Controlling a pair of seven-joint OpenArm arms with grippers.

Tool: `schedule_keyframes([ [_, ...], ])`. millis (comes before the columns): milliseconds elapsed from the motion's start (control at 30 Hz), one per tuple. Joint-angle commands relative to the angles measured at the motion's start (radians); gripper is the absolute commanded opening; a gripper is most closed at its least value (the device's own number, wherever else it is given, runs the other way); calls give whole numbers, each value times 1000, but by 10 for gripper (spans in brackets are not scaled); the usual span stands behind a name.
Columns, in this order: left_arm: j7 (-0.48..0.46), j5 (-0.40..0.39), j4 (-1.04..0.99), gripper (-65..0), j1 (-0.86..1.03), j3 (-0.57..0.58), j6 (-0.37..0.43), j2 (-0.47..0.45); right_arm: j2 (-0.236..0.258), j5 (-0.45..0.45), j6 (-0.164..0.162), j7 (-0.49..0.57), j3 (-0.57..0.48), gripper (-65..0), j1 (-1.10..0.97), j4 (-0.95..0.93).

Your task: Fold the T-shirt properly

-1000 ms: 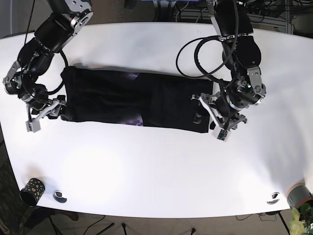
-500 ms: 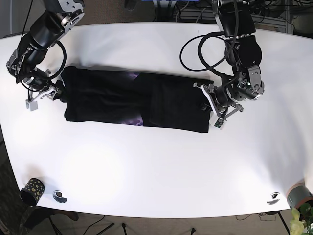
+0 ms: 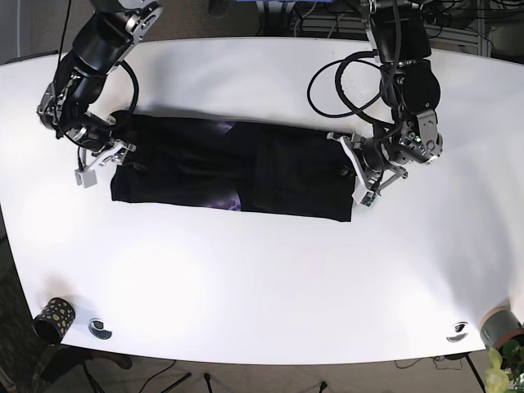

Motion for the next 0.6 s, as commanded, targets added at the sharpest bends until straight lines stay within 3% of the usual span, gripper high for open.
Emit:
schedule_keyframes([
  [0,-7,-5,-15,-608,-19,1,-4,-5,-8,-16,-2,-15,-3,-292,2,16],
  [167,-7,-5,-35,-608,-16,1,-4,-5,-14,-17,-2,8,-5,-312,11,16],
  [233,-7,-5,-38,-608,-16,1,-4,-5,-14,-17,-2,17,-5,-371,12,16],
  [367,-7,-2,-40,-608,-16,4,-4,-1,9,-17,-2,20,-6,-585,16,22],
  [433,-7,-3,-40,-608,-16,25,-4,1,27,-17,-2,20,-6,-650,16,45],
  [567,-7,-5,-38,-608,-16,96,-4,1,41,-17,-2,13,-6,-650,9,171],
])
